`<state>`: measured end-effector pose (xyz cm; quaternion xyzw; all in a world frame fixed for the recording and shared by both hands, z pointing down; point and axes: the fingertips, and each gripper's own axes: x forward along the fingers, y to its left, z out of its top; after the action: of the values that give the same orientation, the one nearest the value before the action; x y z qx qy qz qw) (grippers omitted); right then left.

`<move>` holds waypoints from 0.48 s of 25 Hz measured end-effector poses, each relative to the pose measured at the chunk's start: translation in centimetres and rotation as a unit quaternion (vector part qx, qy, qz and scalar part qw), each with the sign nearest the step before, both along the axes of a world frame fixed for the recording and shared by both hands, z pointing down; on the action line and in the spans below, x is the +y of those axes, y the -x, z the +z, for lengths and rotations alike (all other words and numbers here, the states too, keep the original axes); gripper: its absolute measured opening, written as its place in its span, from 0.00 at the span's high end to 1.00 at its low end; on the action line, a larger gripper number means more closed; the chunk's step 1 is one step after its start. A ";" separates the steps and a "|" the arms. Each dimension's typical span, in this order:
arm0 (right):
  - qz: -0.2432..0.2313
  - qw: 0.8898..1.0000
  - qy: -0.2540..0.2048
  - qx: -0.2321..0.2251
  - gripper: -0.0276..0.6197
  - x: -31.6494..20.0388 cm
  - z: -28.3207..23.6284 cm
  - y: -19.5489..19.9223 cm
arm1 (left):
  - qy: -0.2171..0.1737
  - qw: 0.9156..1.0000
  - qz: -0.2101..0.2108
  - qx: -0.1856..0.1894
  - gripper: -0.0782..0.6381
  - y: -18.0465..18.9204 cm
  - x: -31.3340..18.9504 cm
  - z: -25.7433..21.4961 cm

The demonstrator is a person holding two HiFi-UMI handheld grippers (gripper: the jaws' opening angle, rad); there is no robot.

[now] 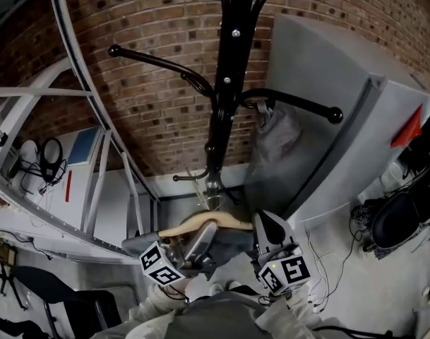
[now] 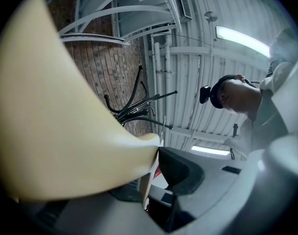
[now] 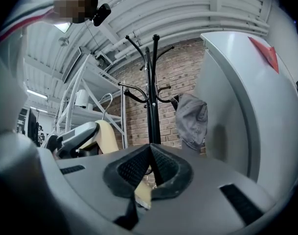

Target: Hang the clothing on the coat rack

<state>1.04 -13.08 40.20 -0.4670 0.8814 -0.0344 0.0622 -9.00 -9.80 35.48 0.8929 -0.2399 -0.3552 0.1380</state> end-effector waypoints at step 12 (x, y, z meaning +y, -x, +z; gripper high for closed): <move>0.002 1.000 -0.004 0.001 0.92 -3.7 -1.2 -1.5 | -0.007 1.000 -0.001 0.002 0.75 -0.5 -3.1 -1.3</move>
<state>2.58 -16.75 39.04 -0.4690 0.8804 -0.0305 0.0628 -8.52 -12.87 34.23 0.8930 -0.2382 -0.3583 0.1322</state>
